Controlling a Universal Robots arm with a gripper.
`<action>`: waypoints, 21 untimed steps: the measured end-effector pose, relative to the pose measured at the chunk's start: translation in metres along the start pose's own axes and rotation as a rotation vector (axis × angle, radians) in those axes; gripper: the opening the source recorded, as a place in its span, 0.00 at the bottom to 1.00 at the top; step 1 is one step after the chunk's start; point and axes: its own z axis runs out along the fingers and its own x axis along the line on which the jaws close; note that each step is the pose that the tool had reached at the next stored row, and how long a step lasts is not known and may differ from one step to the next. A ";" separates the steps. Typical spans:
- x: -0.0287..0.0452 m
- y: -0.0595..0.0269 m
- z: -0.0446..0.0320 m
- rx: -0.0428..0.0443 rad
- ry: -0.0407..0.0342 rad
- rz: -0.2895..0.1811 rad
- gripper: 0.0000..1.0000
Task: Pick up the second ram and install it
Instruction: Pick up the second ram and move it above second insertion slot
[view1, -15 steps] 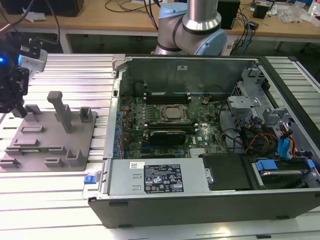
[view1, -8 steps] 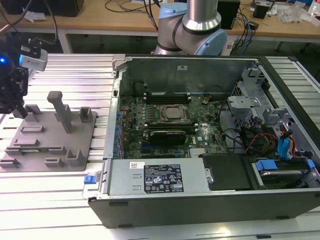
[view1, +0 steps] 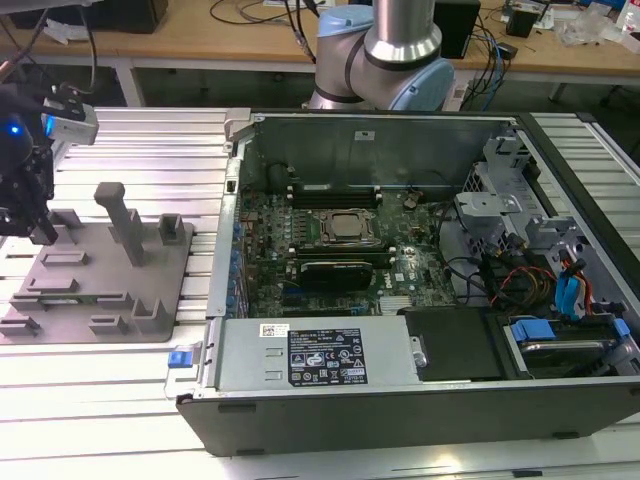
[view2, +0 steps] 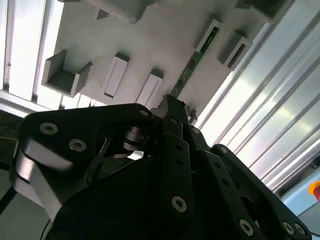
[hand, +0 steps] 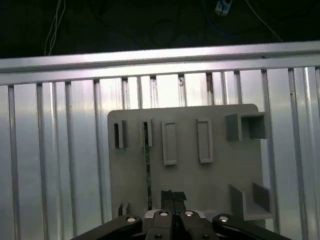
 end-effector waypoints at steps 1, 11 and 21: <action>0.0005 0.0007 0.0009 -0.0001 0.0002 -0.005 0.08; 0.0164 0.0009 0.0258 -0.0005 -0.0012 -0.042 0.08; 0.0171 0.0007 0.0400 -0.0005 -0.0010 -0.055 0.08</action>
